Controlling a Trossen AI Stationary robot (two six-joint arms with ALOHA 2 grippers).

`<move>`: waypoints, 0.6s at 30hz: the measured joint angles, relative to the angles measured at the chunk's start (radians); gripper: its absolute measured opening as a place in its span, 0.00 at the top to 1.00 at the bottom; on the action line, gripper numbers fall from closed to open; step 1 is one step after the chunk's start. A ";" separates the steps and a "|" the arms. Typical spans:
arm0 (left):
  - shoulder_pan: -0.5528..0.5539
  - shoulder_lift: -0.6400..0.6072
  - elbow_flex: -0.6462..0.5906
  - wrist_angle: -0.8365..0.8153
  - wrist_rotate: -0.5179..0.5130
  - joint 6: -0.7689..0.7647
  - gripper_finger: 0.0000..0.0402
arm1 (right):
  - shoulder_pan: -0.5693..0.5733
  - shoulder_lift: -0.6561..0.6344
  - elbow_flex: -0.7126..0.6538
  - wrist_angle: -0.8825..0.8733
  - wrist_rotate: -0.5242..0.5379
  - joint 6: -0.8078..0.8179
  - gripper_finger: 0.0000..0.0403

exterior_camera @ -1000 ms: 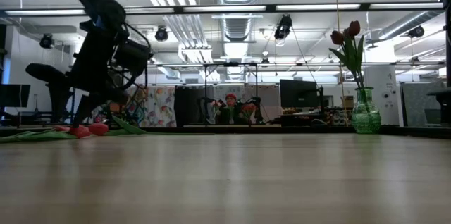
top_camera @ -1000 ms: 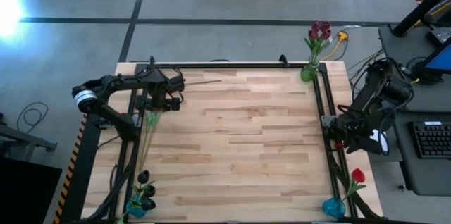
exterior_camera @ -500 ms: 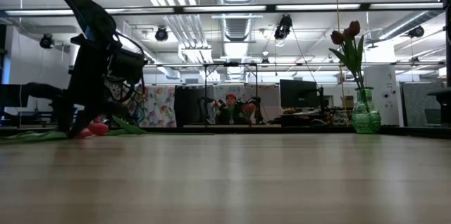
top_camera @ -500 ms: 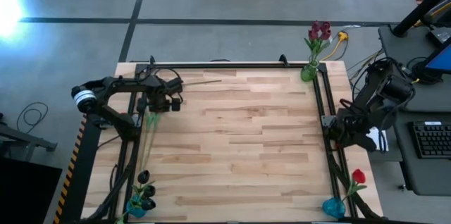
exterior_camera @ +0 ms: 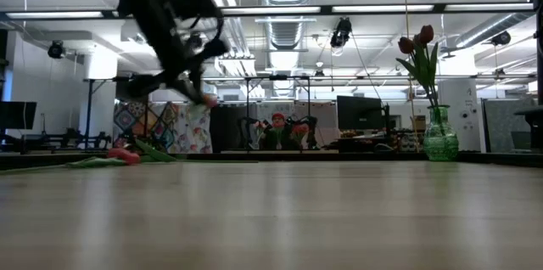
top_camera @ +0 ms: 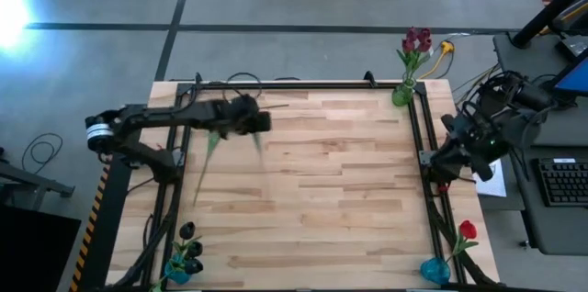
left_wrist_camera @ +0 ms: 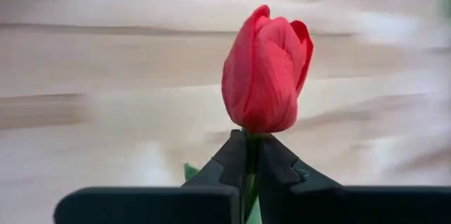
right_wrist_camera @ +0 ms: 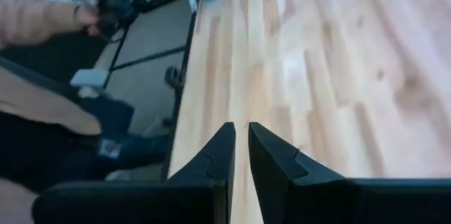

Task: Sort flowers into vase by color
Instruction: Put the red tulip into the right blue vase

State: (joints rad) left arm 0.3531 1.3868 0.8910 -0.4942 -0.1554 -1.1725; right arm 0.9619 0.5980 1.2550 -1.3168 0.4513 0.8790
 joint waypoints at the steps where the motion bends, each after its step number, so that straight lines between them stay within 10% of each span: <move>1: -0.044 0.010 0.016 0.045 -0.033 -0.028 1.00 | 0.000 0.000 -0.002 0.012 0.021 -0.021 0.92; 9: -0.346 0.249 0.151 0.307 -0.365 -0.262 1.00 | 0.000 0.001 -0.049 0.015 0.309 -0.052 0.92; 18: -0.371 0.586 0.404 0.237 -0.318 -0.384 1.00 | 0.000 0.049 -0.154 0.032 0.344 0.140 0.80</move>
State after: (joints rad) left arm -0.0179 1.9732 1.2953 -0.2567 -0.4737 -1.5567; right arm 0.9615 0.6468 1.1008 -1.2850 0.7957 1.0189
